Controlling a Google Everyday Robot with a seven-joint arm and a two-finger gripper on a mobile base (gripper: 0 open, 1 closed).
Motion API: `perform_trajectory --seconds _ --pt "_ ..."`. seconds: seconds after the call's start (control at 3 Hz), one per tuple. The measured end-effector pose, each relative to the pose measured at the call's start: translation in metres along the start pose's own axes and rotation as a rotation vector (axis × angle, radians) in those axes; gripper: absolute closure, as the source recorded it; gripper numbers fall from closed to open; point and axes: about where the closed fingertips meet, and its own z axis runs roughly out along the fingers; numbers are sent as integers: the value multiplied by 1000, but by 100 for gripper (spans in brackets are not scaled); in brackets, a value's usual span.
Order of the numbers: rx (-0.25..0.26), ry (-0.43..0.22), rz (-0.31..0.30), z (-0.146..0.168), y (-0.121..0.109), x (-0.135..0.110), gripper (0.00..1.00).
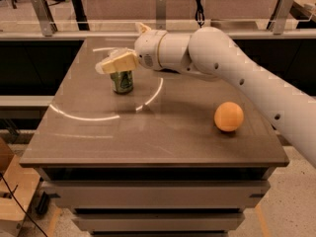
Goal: Place green can upright
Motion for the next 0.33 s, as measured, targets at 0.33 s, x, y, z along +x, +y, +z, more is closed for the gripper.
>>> perform_trajectory --seconds 0.33 --pt "0 0 0 0 0 0 0"
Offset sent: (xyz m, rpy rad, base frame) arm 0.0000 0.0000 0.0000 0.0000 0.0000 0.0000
